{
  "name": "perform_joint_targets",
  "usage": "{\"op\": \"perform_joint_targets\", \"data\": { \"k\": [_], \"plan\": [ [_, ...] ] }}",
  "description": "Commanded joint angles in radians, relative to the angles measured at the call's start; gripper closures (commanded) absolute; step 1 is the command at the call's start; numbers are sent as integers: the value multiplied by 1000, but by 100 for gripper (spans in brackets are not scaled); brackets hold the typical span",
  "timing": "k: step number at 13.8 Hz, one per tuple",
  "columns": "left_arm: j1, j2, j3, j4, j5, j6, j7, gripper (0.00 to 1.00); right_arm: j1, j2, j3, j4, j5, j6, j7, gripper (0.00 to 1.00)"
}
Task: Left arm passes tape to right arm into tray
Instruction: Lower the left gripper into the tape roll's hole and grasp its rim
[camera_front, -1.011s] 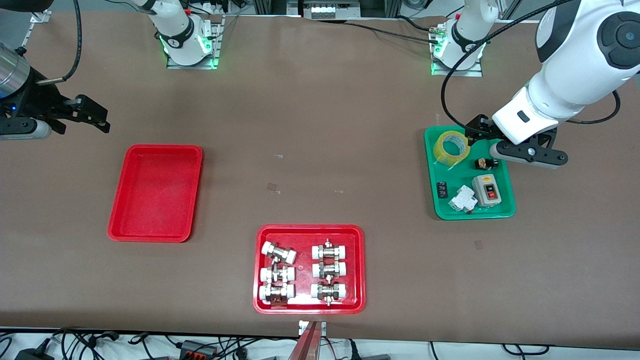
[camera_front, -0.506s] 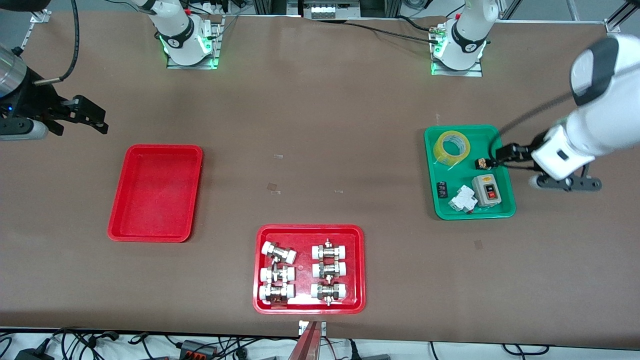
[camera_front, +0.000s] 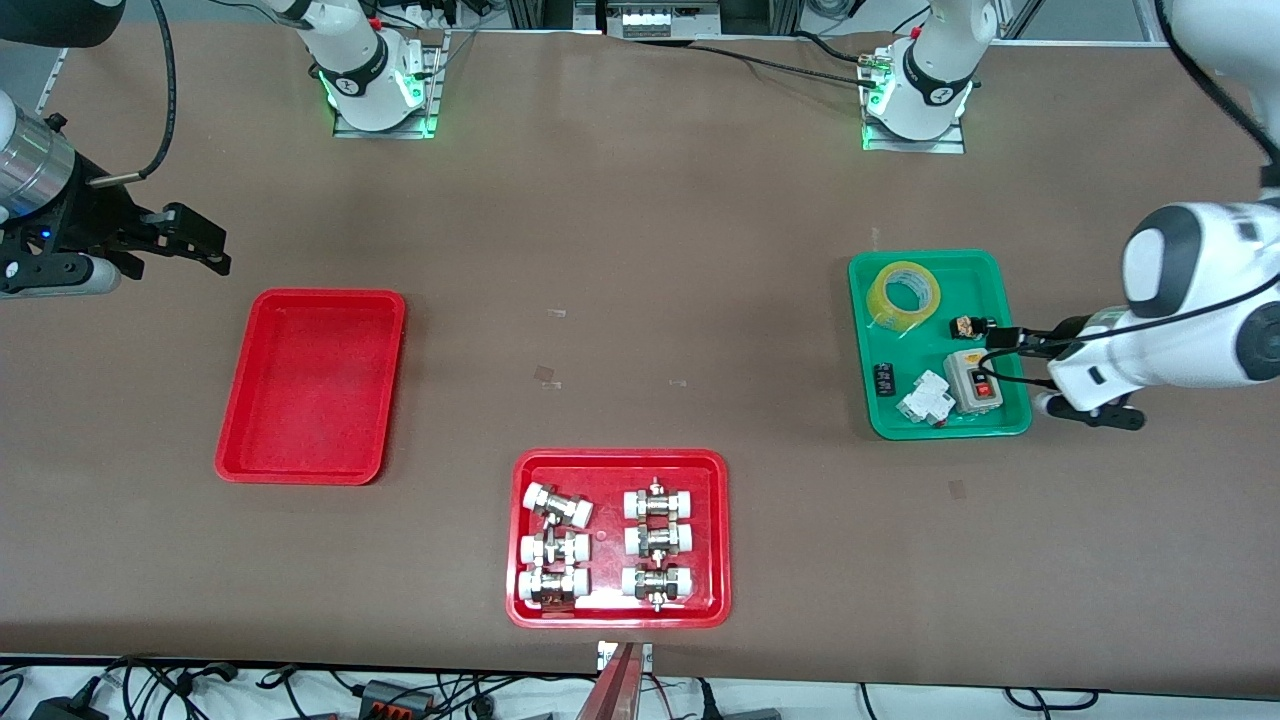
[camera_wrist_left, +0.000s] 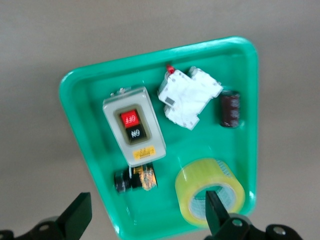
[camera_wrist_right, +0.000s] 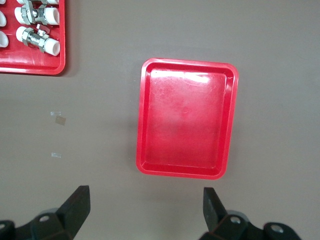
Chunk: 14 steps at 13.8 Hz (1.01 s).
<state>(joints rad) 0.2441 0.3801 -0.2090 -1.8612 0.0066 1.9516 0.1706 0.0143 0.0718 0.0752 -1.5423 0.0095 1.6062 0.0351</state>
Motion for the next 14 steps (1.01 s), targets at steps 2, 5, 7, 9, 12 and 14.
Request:
{"op": "perform_joint_targets", "data": {
  "k": [2, 5, 7, 9, 12, 14],
  "plan": [
    [12, -79, -15, -277, 3, 208, -25, 0, -10, 11, -2, 19, 14, -25, -20, 0],
    [11, -128, -17, -346, 3, 201, -51, 0, -10, 11, 0, 16, 14, -35, -11, 0],
    [7, -142, -27, -389, 3, 184, -98, 0, -8, 11, -2, 16, 14, -35, -1, 0],
    [9, -144, -61, -395, 3, 144, -193, 0, -7, 5, -2, 19, 10, -31, 11, 0],
    [6, -138, -66, -409, 4, 145, -270, 0, -7, 11, 0, 30, 4, -35, -1, 0],
    [4, -130, -66, -411, 4, 150, -276, 0, -7, 11, 0, 27, 7, -37, 12, 0]
  ]
}}
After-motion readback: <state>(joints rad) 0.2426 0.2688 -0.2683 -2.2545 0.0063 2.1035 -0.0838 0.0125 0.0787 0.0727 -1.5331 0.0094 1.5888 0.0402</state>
